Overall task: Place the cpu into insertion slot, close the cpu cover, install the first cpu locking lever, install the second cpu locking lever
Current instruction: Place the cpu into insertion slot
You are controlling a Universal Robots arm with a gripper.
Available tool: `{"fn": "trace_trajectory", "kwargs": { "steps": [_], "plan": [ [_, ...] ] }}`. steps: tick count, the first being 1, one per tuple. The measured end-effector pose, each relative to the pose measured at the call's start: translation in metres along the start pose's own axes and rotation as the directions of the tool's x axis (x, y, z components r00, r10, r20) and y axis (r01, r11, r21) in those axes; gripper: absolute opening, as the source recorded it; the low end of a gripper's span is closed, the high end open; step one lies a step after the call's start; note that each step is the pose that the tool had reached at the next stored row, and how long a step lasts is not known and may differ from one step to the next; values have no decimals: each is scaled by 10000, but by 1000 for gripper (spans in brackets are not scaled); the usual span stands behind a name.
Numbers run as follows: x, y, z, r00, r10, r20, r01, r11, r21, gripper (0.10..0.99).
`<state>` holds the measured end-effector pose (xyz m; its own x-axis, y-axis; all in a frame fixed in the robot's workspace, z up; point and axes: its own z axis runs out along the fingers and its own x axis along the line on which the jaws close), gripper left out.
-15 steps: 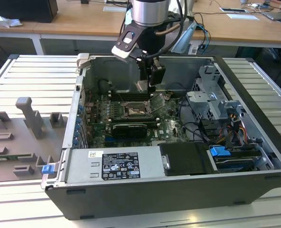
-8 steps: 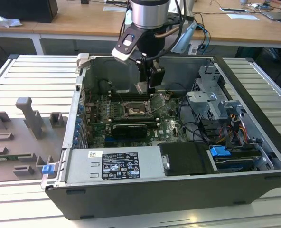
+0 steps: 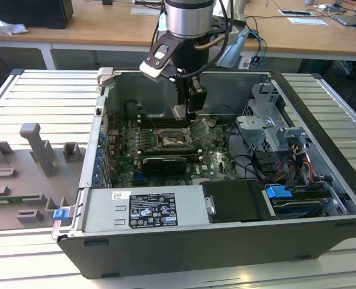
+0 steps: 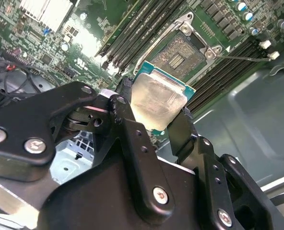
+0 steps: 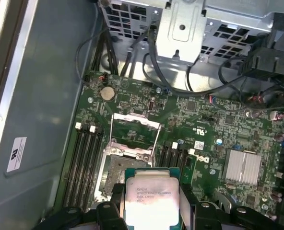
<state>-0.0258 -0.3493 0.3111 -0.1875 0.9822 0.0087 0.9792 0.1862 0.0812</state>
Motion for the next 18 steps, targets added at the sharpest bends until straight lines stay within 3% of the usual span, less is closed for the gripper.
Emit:
{"fn": "trace_trajectory", "kwargs": {
  "steps": [5,10,18],
  "plan": [
    [2,-2,17,9991,419,39,-419,9991,-16,541],
    [23,-8,120,9975,708,63,-708,9975,-23,541],
    [24,-21,245,9850,1722,144,-1722,9851,-42,541]
  ]
}}
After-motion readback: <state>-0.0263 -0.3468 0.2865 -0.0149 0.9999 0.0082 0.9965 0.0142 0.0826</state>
